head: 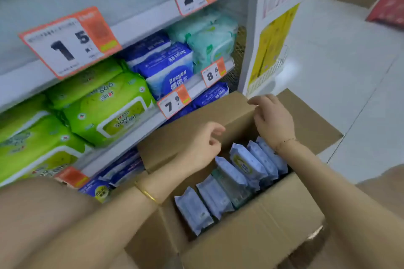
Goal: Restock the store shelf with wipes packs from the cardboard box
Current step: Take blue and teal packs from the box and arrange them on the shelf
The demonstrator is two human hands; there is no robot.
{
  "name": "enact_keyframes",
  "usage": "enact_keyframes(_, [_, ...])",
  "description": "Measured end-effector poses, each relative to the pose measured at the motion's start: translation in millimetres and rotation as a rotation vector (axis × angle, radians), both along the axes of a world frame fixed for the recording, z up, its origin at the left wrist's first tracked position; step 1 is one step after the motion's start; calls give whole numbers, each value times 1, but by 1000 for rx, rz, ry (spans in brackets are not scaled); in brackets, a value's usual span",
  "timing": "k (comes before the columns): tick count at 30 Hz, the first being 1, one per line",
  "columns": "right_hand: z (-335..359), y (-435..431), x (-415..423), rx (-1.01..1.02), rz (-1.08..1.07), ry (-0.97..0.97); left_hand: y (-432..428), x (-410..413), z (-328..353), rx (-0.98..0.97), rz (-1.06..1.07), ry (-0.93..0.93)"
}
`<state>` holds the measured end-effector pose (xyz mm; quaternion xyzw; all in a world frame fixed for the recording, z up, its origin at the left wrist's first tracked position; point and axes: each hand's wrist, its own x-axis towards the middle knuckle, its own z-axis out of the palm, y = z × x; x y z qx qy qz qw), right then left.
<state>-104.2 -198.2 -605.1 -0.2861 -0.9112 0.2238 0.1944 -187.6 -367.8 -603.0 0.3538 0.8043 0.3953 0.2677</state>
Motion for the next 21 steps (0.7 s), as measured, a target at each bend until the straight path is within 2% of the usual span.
enact_keyframes(3, [-43, 1, 8, -184, -44, -273, -12, -10, -37, -223, -84, 3])
enact_keyframes(6, [-87, -9, 13, -353, -25, -500, -19, -20, -61, -353, -118, 31])
enact_keyframes(10, [-145, -30, 11, -398, 18, -760, -19, -25, -81, -440, -167, 24])
enact_keyframes(12, [-166, -41, 2, -338, 34, -867, -18, -27, -89, -464, -183, 16])
enact_keyframes(17, [-202, -64, -7, -11, 9, -1018, -22, -34, -99, -476, -159, -34])
enact_keyframes(21, [-227, -67, -3, -17, -16, -1104, -28, -39, -103, -472, -112, -83])
